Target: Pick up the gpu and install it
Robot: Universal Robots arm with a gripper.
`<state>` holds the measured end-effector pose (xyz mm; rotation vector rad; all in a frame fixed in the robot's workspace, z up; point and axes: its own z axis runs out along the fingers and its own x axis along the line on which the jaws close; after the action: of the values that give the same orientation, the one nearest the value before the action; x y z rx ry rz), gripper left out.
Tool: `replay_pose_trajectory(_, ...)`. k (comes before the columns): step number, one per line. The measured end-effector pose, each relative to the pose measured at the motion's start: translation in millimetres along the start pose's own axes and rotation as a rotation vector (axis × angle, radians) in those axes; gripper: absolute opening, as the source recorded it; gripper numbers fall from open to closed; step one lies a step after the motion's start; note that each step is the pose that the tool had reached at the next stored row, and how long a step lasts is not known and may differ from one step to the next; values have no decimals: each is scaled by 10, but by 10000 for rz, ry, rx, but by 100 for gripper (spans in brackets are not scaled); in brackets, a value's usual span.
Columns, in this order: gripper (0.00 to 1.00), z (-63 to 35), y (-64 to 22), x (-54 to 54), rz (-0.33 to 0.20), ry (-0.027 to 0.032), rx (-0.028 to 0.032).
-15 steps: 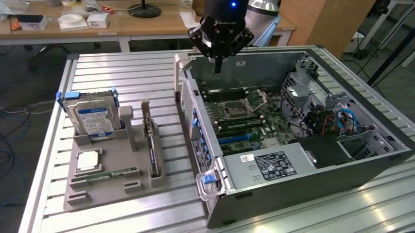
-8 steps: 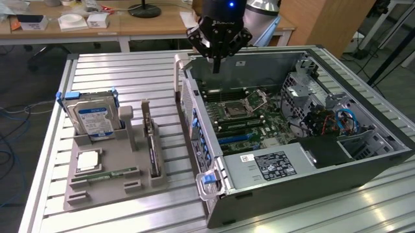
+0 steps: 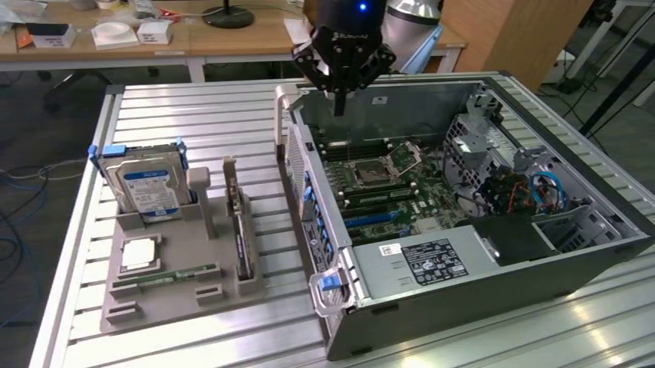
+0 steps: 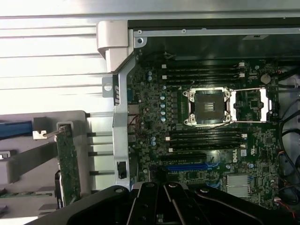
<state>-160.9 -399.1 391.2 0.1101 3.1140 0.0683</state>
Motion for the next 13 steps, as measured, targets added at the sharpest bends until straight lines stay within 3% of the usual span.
replay_pose_trajectory(13, 11, -2, -8, 112, -29, 1, -1)
